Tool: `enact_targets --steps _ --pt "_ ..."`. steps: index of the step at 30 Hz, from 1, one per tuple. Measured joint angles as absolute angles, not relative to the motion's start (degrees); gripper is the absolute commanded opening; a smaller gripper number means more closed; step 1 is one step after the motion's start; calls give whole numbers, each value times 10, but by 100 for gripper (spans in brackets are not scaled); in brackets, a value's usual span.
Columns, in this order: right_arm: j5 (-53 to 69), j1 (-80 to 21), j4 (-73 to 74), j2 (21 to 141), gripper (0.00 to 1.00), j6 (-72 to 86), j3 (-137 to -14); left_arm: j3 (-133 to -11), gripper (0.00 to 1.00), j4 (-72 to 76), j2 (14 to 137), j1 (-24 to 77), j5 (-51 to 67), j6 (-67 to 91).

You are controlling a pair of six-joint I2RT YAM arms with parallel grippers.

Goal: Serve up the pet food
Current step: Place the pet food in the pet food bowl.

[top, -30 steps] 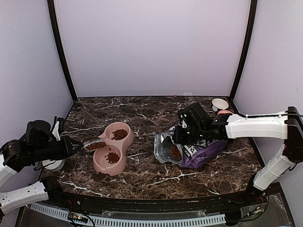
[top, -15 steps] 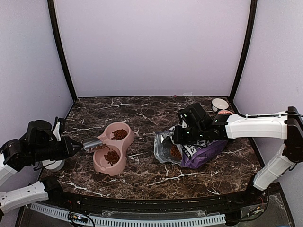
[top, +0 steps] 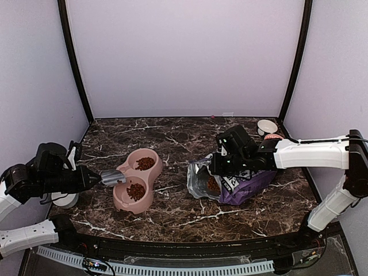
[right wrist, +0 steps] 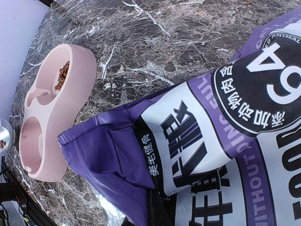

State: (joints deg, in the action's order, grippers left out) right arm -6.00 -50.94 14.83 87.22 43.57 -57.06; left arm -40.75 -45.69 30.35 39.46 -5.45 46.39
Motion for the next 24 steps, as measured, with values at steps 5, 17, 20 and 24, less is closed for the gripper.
enact_targets --steps 5,17,20,24 --pt "-60 -509 147 872 0 436 -570 -420 0 -476 323 395 -55 456" --pt "-60 -509 137 870 0 436 -562 -466 0 -526 402 395 -56 436" --pt "-59 -509 136 870 0 436 -562 -484 0 -528 413 395 -52 425" --pt "-59 -509 136 870 0 436 -562 -494 0 -513 418 395 -33 411"
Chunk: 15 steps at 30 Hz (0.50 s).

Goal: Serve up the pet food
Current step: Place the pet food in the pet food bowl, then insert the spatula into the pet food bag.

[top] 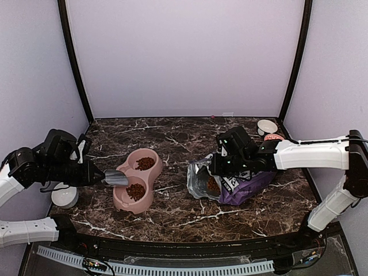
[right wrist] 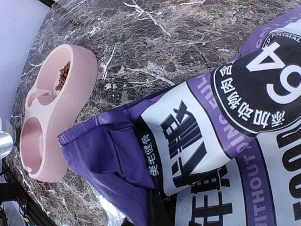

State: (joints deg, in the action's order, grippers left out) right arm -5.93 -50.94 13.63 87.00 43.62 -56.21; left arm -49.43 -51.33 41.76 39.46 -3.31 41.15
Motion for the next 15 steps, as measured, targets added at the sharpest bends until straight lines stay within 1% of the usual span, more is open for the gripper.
enact_targets --steps 15 --pt "-59 -509 135 870 0 436 -561 -491 0 -356 470 395 96 383"
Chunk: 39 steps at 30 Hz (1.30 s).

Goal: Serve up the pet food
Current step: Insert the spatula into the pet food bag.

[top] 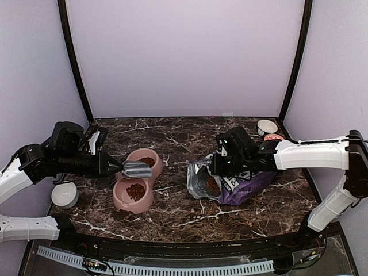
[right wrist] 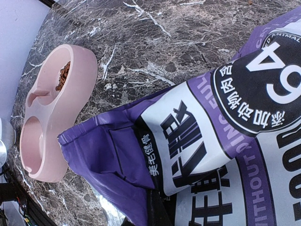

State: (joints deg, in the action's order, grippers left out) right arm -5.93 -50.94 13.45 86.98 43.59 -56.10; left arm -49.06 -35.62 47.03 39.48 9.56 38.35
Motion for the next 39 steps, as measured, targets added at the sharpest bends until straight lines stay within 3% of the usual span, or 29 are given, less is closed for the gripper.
enact_targets --steps 39 --pt "-60 -509 123 858 0 436 -548 -479 0 -6 772 531 194 429"
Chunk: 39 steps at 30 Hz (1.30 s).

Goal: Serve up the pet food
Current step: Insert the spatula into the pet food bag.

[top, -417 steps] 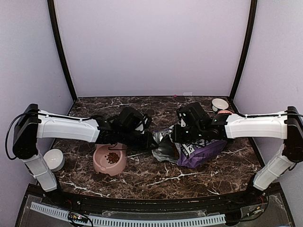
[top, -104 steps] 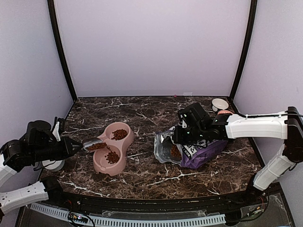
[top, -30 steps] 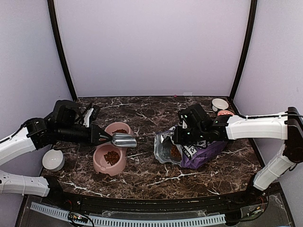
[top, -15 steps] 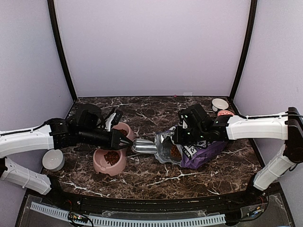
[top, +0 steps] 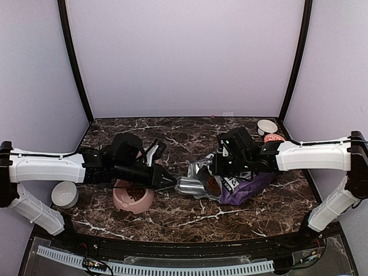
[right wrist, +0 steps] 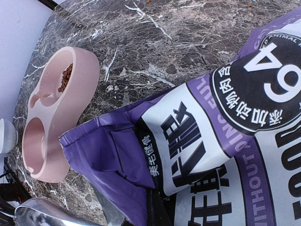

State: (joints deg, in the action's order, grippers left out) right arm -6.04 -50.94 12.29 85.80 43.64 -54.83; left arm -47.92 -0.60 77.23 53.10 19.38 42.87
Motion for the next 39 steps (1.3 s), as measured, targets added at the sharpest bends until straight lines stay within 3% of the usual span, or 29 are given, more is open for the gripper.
enact_targets --steps 39 --pt "-57 -509 116 849 0 438 -538 -615 0 129 1056 543 142 513"
